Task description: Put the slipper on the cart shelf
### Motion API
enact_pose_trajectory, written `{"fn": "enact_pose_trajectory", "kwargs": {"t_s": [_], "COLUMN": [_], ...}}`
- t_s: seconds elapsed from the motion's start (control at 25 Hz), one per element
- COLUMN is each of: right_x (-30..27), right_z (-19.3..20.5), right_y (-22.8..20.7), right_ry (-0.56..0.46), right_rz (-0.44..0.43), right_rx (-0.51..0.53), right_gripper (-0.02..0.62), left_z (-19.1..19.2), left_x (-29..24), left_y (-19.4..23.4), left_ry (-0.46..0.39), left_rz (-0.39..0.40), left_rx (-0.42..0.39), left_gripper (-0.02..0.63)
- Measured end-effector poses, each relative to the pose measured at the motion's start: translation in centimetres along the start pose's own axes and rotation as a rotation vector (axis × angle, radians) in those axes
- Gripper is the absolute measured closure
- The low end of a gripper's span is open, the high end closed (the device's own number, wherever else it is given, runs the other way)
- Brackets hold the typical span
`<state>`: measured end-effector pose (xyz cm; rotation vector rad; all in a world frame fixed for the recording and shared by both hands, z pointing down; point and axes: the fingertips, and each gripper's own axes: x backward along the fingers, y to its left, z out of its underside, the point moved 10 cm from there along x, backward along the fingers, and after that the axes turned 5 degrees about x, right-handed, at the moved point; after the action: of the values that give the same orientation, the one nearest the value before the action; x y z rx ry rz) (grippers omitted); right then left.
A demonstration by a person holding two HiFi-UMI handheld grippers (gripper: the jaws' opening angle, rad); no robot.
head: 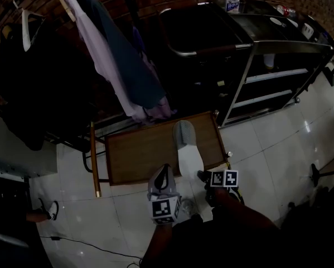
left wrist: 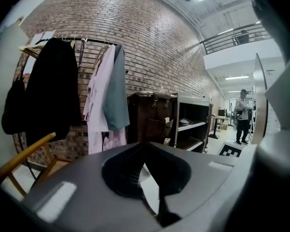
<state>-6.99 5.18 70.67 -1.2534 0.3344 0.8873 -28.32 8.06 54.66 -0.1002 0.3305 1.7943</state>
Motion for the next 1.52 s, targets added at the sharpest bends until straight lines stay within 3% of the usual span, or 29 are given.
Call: {"fn": "enact_pose_trajectory", "kwargs": {"t_s": [0.32, 0.4, 0.48, 0.88, 1.16, 1.52], "right_x": [-1.4, -1.5, -1.4, -0.4, 2.2, 6.4], "right_z": [0.1, 0.1, 0.1, -0.3, -0.8, -1.0], "right_y": [-0.4, -0.5, -0.4, 1.3, 4.3, 7.8], "right_ry": [0.037, 0.033, 0.022, -0.027, -0.1, -0.284], "right_rz": [-0.023, -0.026, -0.025, 0.025, 0.101, 0.14], "right_rx": [-0.129, -0.14, -0.126, 0.092, 0.348, 0.639], "right_gripper": [0.451, 0.497, 0.504, 0.557, 0.56, 0.56], "left_z": [0.1, 0.2, 0.4, 0.4, 0.1, 0.1], "left_x": [0.8, 0.9, 1.0, 0.8, 1.0, 0.6], "left_y": [0.5, 0.5, 0.6, 0.8, 0.8, 0.2], "left_ry": [0.002, 0.006, 0.011, 0.009, -0.004, -0.008], "left_rz": [-0.017, -0.018, -0.018, -0.01, -0.001, 0.032], "left_rx": [-0.01, -0.01, -0.002, 0.019, 0.015, 0.015], "left_gripper": [0.591, 0.591, 0.591, 0.591, 0.591, 0.591]}}
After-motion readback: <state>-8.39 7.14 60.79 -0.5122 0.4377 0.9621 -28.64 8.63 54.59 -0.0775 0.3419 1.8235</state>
